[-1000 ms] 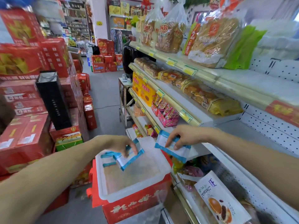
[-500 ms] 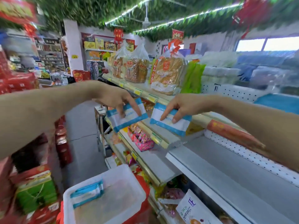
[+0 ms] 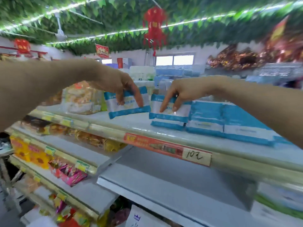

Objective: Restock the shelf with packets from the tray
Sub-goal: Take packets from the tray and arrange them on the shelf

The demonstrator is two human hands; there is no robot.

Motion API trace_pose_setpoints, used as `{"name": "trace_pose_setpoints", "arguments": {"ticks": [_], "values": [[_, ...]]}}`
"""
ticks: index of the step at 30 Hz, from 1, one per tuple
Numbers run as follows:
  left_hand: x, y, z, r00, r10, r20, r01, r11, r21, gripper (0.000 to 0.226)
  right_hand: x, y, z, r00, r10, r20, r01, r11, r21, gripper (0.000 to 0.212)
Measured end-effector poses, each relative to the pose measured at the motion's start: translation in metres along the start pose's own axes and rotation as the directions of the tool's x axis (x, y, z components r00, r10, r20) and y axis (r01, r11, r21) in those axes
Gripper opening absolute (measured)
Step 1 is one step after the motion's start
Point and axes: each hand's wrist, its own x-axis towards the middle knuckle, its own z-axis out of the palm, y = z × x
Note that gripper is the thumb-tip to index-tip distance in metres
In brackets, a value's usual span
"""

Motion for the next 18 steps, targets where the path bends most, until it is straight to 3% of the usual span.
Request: {"name": "trace_pose_setpoints", "arguments": {"ticks": [6, 13, 18], "values": [[0.072, 0.107, 0.01, 0.959, 0.27, 0.081, -0.271, 0.963, -0.001, 0.059, -0.109, 0.05, -0.009, 0.964, 0.263, -0.046, -0.262, 0.965, 0.029, 0.037], [0.139, 0.207, 0.034, 0.867, 0.476, 0.148, -0.484, 0.875, 0.023, 0.056, -0.231, 0.109, -0.01, 0.843, 0.537, -0.038, -0.538, 0.843, -0.015, 0.037], [0.162, 0.264, 0.047, 0.806, 0.58, 0.123, -0.584, 0.812, 0.001, 0.049, -0.295, 0.15, 0.008, 0.747, 0.664, -0.018, -0.66, 0.745, 0.1, 0.034]]}}
